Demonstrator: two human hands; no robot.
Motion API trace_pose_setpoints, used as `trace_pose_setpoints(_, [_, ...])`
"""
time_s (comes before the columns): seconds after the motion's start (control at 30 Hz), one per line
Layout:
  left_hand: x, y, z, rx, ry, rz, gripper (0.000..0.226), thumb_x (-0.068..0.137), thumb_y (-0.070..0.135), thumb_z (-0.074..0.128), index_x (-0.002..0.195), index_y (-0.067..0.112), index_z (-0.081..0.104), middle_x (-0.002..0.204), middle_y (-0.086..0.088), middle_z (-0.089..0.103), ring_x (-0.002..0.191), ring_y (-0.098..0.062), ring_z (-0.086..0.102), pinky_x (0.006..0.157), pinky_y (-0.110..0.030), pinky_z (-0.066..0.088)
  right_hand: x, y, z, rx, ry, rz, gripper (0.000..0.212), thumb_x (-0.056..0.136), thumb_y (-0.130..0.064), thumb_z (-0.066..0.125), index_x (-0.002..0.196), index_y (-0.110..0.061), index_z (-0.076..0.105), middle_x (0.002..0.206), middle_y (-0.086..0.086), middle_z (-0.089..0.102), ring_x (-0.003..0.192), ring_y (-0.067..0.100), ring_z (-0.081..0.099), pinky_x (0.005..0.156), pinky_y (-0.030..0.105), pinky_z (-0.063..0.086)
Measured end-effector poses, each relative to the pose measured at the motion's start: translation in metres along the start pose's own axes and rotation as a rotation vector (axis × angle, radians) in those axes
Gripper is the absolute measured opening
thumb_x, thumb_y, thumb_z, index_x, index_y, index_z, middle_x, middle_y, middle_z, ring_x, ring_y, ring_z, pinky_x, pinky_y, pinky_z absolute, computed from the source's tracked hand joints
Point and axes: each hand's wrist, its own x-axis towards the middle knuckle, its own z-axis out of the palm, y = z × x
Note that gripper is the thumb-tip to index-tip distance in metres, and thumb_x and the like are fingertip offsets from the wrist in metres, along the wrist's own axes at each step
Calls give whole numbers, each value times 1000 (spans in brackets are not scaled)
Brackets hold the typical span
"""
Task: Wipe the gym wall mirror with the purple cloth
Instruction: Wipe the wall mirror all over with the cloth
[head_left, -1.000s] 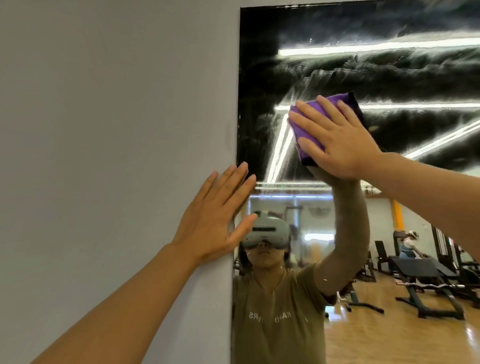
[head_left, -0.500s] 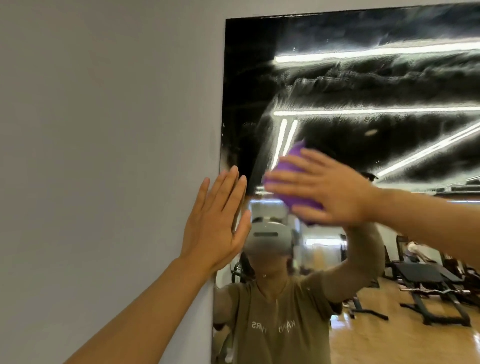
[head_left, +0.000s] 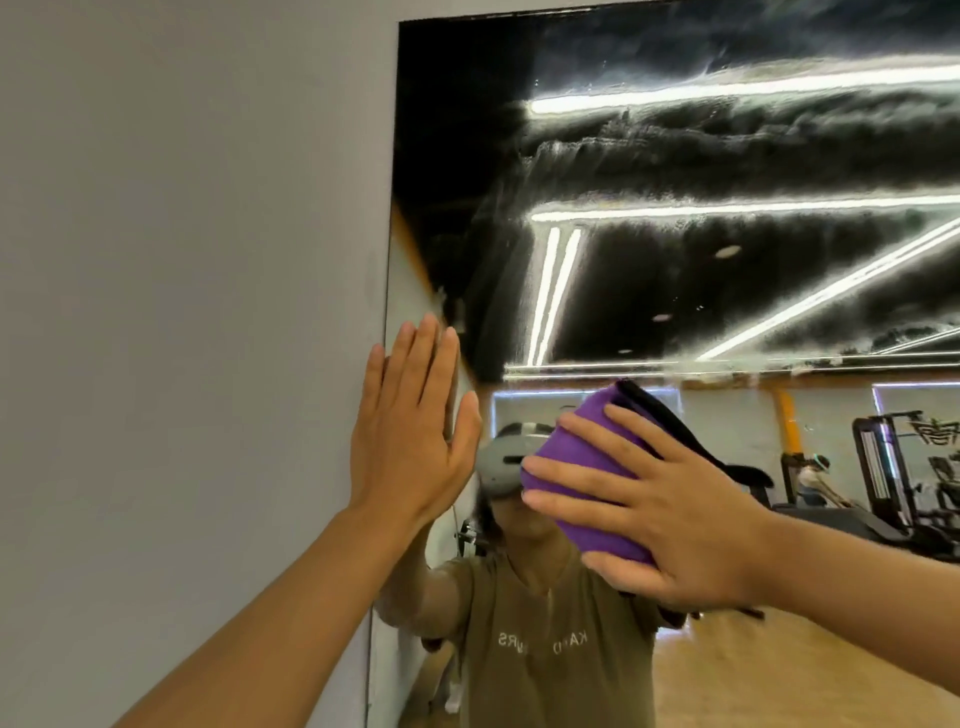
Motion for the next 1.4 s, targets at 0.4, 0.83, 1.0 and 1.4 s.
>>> trace_pose_setpoints(0.4, [18,35,1,-59,6,-6,65,102,45,24,158,12,25,167,-9,18,155,-24,10,123,-27,-12,61,124,-12,80,147,676,68,97,-58,15,159,-33,27,167,-5,22,155,34,11,124,51,3])
trace_pose_setpoints(0.83, [33,91,14,-127,-49,-32,63,99,52,16,156,25,7,168,0,7,155,-13,-2,124,-31,-10,-24,89,0,24,0,150,62,102,-60,26,160,-37,22,167,-8,19,156,29,7,124,53,4])
trace_pose_setpoints(1.0, [40,108,21,-130,-44,-90,64,96,54,12,154,27,2,169,1,4,153,-8,-7,122,-25,-15,27,186,-16,67,76,573,67,96,-62,16,160,-41,15,168,-12,11,156,28,3,123,45,-4])
trace_pose_setpoints(1.4, [43,136,33,-72,-30,-187,73,95,55,11,160,20,12,169,-3,8,154,-15,-3,116,-18,-22,-63,73,2,37,35,182,61,101,-58,26,157,-34,31,164,-4,27,153,35,18,121,57,11])
